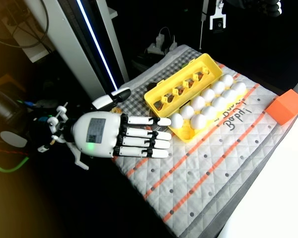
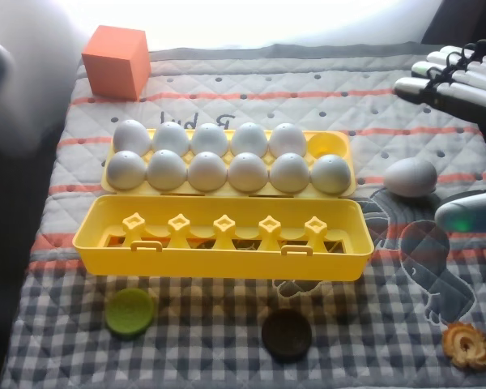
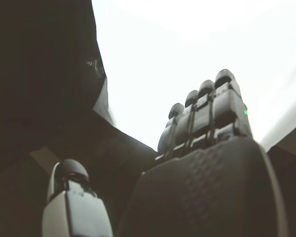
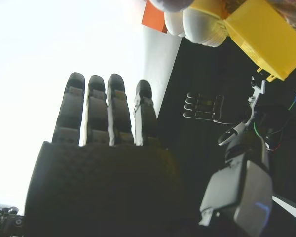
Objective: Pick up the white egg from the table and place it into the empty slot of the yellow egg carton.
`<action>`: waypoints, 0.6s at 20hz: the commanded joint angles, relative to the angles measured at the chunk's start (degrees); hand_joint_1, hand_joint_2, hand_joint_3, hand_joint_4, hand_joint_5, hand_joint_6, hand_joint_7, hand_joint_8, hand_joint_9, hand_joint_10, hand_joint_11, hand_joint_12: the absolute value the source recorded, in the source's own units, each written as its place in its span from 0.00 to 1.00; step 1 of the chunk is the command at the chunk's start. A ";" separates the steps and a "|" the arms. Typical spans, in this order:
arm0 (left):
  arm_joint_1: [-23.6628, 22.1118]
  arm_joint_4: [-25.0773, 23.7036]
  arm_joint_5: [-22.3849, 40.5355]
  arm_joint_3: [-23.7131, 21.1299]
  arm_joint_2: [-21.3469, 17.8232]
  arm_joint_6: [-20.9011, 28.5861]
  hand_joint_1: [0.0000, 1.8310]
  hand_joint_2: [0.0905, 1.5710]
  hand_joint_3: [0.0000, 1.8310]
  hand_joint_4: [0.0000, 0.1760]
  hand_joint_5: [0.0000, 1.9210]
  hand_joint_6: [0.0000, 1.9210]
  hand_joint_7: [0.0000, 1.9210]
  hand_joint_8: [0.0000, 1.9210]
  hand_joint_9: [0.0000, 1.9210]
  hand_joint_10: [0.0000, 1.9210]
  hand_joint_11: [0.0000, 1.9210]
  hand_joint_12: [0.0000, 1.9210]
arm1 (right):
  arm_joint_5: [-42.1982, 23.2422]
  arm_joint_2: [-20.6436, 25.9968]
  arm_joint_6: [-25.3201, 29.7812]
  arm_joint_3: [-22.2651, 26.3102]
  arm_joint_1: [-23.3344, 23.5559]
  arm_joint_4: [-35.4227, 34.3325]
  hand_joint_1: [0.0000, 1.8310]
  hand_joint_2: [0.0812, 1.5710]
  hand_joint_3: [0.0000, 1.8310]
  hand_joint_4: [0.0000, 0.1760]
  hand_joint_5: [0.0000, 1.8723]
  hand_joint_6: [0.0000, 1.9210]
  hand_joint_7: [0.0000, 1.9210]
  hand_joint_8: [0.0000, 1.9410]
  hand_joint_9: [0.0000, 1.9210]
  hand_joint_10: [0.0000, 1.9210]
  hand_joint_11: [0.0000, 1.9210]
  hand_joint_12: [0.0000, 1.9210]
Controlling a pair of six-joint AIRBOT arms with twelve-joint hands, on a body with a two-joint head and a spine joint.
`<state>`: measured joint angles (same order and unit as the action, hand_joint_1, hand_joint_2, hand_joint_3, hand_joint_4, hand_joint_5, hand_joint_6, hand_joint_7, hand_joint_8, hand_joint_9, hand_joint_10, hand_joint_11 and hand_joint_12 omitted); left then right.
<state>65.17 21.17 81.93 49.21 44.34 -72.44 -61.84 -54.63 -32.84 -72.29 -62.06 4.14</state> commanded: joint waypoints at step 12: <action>-0.62 -0.75 7.02 0.23 -0.20 0.32 0.00 0.42 0.00 0.46 0.00 0.00 0.00 0.00 0.00 0.00 0.00 0.00 | -4.46 -0.44 0.58 -1.79 2.83 -0.97 0.12 0.51 0.00 0.18 0.06 0.00 0.03 0.00 0.00 0.00 0.00 0.00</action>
<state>65.17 20.86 81.89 49.21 44.34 -72.44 -60.80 -54.83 -32.71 -73.84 -60.07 4.75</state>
